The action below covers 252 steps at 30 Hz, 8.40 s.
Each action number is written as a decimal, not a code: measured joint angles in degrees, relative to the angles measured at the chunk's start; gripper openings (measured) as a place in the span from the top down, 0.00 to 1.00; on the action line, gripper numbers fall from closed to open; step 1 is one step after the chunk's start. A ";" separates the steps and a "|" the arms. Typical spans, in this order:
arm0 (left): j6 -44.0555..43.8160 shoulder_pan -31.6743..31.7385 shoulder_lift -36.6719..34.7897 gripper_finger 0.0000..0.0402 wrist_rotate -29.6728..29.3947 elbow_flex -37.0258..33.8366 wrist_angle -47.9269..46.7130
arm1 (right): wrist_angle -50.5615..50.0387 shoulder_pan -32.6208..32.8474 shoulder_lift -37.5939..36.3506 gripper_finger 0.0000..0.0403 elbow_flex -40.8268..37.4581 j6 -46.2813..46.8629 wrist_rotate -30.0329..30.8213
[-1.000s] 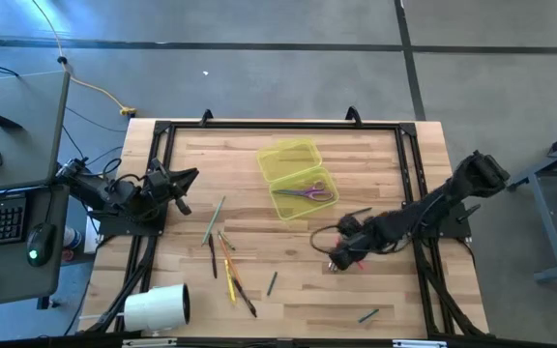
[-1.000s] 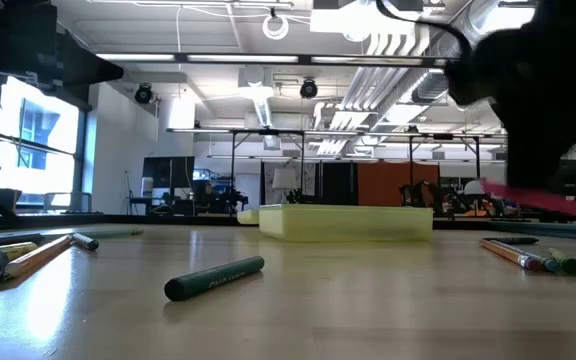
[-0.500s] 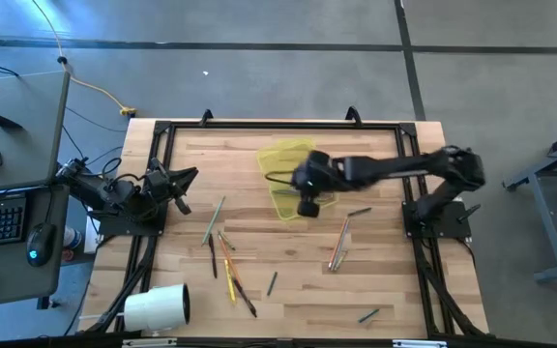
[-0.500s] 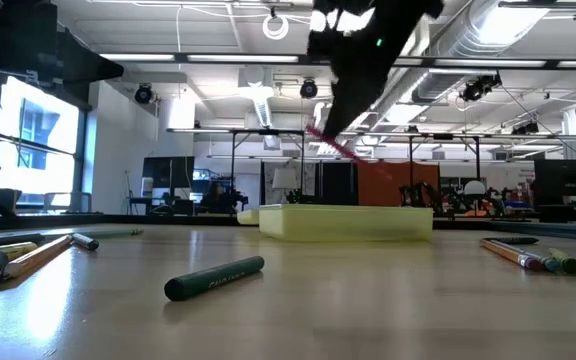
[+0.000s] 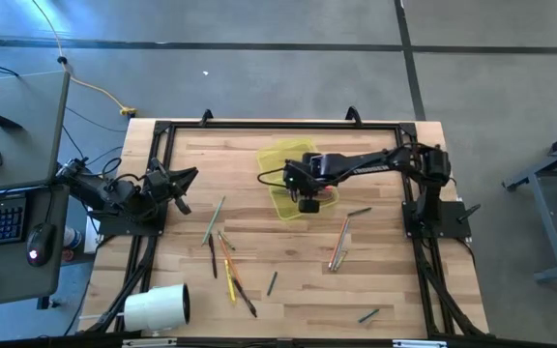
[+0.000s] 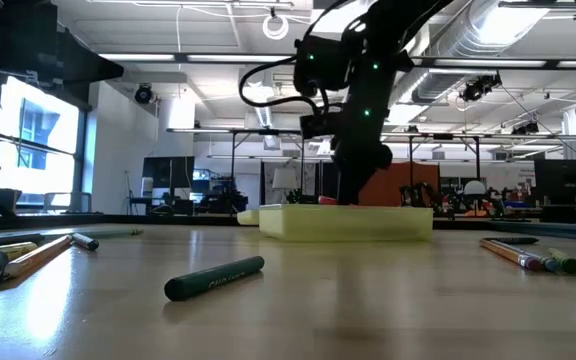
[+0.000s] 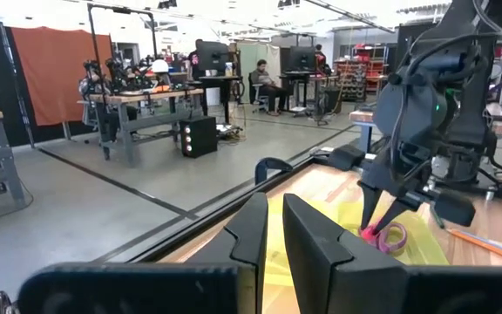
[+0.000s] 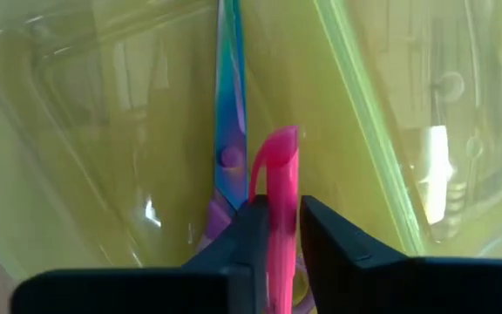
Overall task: Pick & place school supplies into a supply box
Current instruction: Put the pink ballpoint pen into the supply box, then put the green pencil into the supply box
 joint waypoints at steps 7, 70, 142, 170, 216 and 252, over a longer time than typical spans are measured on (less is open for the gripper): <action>-0.02 -0.01 0.02 0.82 0.02 0.00 0.00 | -0.34 0.99 0.00 0.71 0.29 0.73 2.22; -2.54 -0.01 -0.01 0.82 3.45 0.00 -1.66 | 1.76 30.07 3.80 0.65 -3.63 15.09 35.34; -15.08 22.55 95.88 0.82 48.77 37.48 19.96 | 7.07 21.46 3.72 0.65 1.57 26.75 29.78; -14.79 25.15 90.15 0.82 49.76 37.42 10.53 | 7.01 26.85 3.63 0.65 1.53 21.30 33.61; -13.64 25.15 78.93 0.82 35.70 54.81 -52.35 | 12.19 24.68 -1.16 0.88 -5.73 21.85 44.49; -74.75 7.21 55.48 0.82 33.59 42.43 -88.54 | 14.93 21.89 -8.74 0.77 1.14 13.39 44.24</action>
